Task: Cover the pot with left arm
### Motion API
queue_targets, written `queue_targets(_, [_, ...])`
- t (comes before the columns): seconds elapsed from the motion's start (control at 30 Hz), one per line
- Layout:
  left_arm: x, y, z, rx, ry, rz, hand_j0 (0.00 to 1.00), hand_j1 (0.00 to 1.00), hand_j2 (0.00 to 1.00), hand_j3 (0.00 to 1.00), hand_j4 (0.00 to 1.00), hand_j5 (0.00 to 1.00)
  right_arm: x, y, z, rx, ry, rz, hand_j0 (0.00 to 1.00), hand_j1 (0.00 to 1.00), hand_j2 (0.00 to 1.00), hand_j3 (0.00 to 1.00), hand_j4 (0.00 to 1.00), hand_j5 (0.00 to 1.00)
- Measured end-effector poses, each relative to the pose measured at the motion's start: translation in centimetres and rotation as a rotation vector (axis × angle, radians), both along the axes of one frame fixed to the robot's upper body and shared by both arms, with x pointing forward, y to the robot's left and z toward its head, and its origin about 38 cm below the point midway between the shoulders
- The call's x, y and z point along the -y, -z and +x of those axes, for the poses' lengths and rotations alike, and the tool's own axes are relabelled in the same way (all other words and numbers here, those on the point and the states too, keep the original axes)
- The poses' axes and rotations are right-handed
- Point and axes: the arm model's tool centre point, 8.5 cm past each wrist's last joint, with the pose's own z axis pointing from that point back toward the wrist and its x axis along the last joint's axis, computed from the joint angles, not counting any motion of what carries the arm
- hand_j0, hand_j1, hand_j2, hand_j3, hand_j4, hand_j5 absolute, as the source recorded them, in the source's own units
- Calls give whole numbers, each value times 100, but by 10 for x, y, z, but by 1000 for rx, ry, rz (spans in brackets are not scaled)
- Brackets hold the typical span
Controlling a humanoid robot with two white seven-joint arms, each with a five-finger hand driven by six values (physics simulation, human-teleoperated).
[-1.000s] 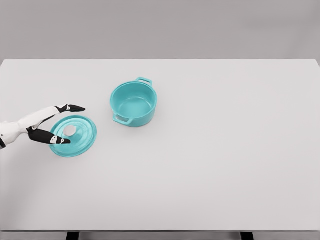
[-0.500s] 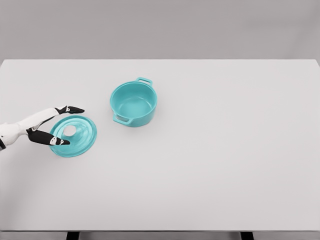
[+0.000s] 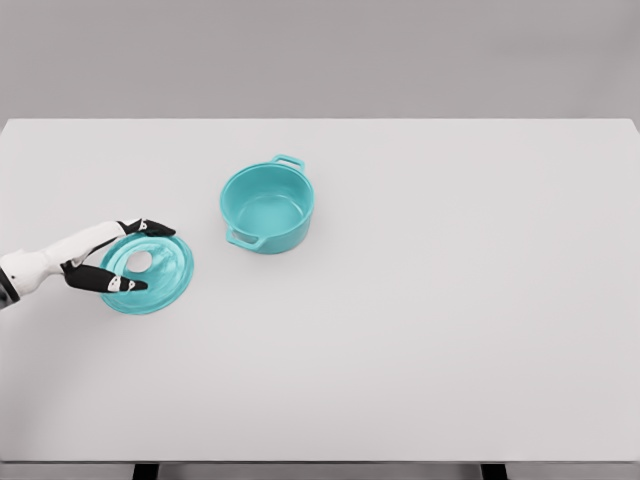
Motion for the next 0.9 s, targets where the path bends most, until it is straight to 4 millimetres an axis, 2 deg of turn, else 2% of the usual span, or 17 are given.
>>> queue_targets(0.2, [-6, 1, 0, -4, -15, 7, 71, 71, 71, 71, 71, 71, 0, 0, 0, 0, 0, 0, 100, 100, 100, 100, 100, 100])
queue_targets(0.33, [-9, 6, -1, -14, -26, 9, 66, 66, 66, 66, 66, 66, 0, 0, 0, 0, 0, 0, 100, 100, 100, 100, 100, 100])
queue_targets(0.5, [-8, 10, -2, -28, -28, 0, 50, 50, 50, 50, 50, 50, 0, 0, 0, 0, 0, 0, 100, 100, 100, 100, 100, 100])
queue_targets(0.57, [-7, 11, -2, -31, -29, -4, 47, 47, 47, 47, 47, 47, 0, 0, 0, 0, 0, 0, 100, 100, 100, 100, 100, 100])
queue_targets(0.9, [-5, 8, -1, -22, -10, 8, 44, 44, 44, 44, 44, 44, 0, 0, 0, 0, 0, 0, 100, 100, 100, 100, 100, 100])
